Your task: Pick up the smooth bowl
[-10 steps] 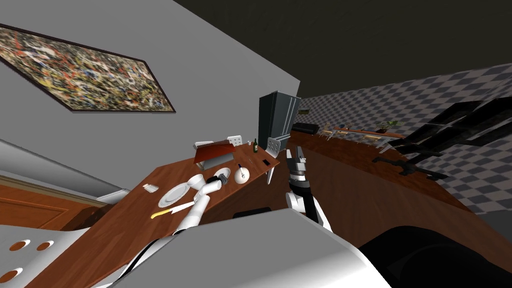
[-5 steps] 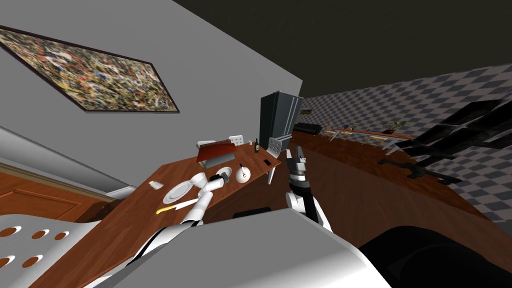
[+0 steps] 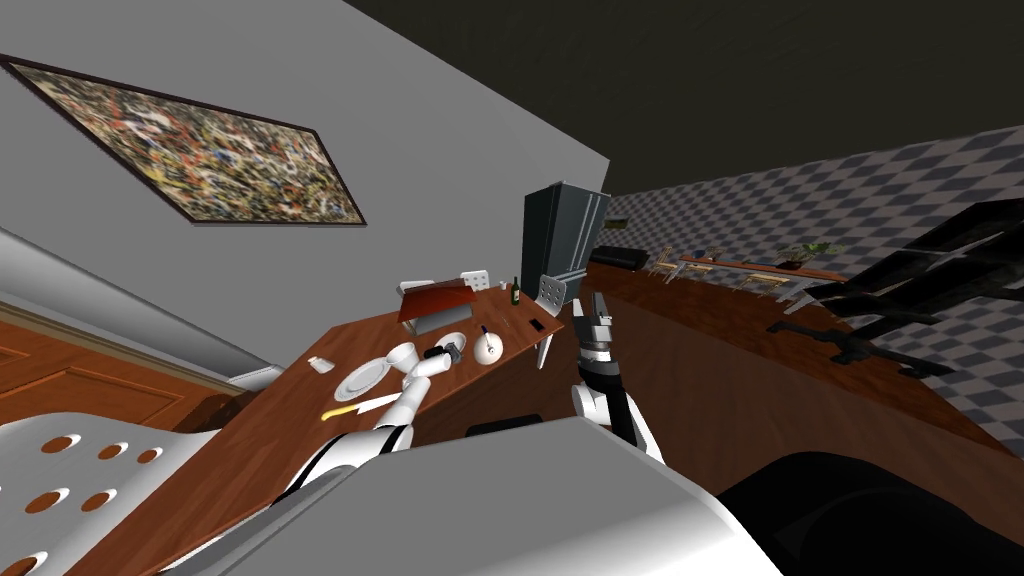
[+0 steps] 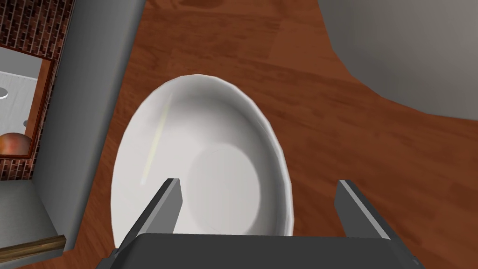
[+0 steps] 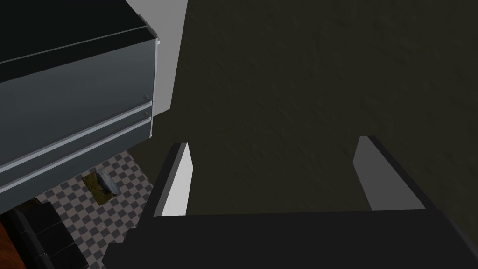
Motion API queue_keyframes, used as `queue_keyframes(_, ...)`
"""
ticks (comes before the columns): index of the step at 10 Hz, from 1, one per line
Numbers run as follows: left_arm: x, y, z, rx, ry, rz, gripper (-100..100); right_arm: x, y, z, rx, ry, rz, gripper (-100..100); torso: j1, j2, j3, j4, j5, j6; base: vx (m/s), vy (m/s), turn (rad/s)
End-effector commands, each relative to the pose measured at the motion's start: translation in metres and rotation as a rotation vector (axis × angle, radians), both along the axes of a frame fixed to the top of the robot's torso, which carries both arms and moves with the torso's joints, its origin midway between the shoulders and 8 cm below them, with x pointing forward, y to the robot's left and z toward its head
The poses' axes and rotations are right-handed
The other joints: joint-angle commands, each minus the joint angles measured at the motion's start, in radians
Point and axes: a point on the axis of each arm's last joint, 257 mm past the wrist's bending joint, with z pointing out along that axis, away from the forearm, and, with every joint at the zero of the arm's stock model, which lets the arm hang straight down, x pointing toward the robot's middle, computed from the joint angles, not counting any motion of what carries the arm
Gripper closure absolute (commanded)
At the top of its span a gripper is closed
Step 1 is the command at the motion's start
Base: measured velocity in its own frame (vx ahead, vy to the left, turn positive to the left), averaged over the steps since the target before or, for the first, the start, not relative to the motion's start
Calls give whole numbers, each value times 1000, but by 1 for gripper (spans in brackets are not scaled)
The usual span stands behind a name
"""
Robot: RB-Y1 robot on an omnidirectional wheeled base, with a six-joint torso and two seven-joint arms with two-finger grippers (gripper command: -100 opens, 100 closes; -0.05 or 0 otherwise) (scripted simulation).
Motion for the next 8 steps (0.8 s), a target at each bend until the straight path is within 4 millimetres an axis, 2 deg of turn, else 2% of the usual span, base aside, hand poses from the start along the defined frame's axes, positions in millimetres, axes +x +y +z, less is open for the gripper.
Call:
queue_keyframes(1,9,-6,3,4,-10,-11,-100,0,0,0,0,0,0,0,0,0,0,0,0,0,-10,6,66)
queue_keyframes(2,4,-5,-2,3,4,-9,-100,0,0,0,0,0,0,0,0,0,0,0,0,0,-8,4,27)
queue_keyframes(3,6,-4,0,3,-1,-9,-100,0,0,0,0,0,0,0,0,0,0,0,0,0,0,0,0)
queue_keyframes(4,6,-4,0,4,-1,-9,100,0,0,0,0,0,0,0,0,0,0,0,0,0,0,0,0)
queue_keyframes(8,6,-4,-1,2,-1,-7,100,0,0,0,0,0,0,0,0,0,0,0,0,0,0,0,0)
